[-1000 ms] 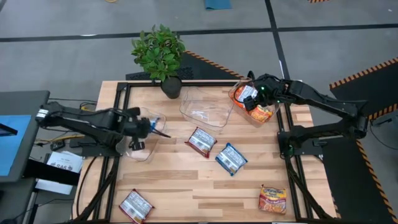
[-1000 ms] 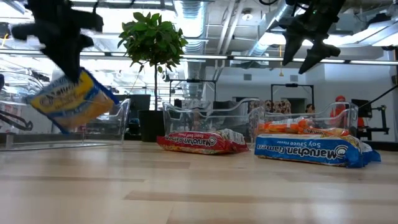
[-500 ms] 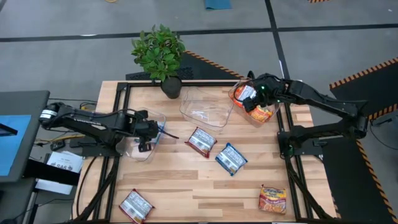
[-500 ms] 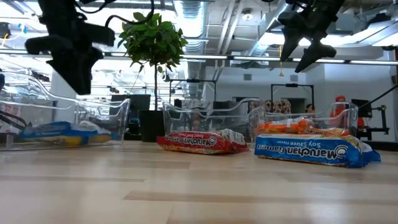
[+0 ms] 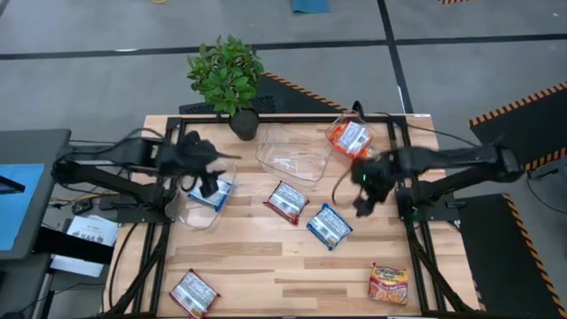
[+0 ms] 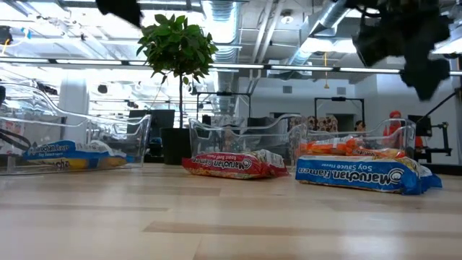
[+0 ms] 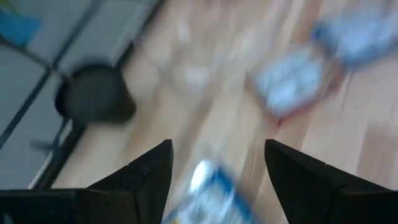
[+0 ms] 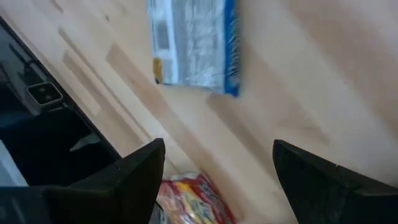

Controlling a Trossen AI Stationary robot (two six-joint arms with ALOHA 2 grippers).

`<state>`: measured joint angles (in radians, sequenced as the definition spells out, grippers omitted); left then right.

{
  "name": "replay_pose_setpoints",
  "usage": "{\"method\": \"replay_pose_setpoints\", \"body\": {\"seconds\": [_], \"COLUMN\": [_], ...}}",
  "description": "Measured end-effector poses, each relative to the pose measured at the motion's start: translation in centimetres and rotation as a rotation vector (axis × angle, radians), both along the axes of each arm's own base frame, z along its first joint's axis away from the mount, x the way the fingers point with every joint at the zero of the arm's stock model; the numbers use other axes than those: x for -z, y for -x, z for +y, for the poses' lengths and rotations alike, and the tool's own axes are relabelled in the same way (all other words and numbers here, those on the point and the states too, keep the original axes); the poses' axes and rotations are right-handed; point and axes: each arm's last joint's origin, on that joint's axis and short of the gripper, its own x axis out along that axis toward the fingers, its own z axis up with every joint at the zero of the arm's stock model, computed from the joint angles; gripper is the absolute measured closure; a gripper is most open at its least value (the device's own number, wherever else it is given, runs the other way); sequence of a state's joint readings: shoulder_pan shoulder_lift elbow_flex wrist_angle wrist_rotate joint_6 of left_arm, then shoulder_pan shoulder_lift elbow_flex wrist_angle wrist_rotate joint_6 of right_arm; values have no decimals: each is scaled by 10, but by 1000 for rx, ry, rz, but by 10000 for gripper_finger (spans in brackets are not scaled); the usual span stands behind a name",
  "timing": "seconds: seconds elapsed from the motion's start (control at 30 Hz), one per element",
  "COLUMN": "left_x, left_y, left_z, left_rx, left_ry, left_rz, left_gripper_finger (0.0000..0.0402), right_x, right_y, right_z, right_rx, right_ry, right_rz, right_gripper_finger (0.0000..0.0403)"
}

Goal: Sort Maruchan noodles
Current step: Put the blue noodle pack into the left transparent bin

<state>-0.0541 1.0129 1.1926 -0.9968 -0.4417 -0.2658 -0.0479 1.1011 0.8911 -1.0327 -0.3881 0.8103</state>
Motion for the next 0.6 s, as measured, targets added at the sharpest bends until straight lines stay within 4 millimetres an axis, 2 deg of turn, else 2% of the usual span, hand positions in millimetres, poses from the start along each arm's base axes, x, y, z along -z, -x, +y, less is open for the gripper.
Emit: {"method": "replay_pose_setpoints", "body": {"seconds": [0.1, 0.2, 0.3, 0.4, 0.6], "left_x": [-21, -33, -37, -37, -36], "left_y": [8, 16, 21, 23, 21], "left_z": [-1, -1, 0, 0, -1], "left_rx": [-29, -30, -15, -9, -14], "left_ry": [-24, -47, -73, -82, -53], "left_rz": [-210, -326, -350, -340, -352], "left_gripper_finger": [164, 164, 164, 164, 164], "right_x": [23, 42, 54, 65, 95], "right_y": [-7, -10, -11, -21, -35], "right_z": [20, 26, 28, 32, 39], "right_rx": [53, 167, 237, 237, 197], "right_ry": [45, 172, 246, 239, 264], "right_rz": [-43, -74, -98, -133, -55], "right_gripper_finger": [81, 81, 81, 81, 81]}}
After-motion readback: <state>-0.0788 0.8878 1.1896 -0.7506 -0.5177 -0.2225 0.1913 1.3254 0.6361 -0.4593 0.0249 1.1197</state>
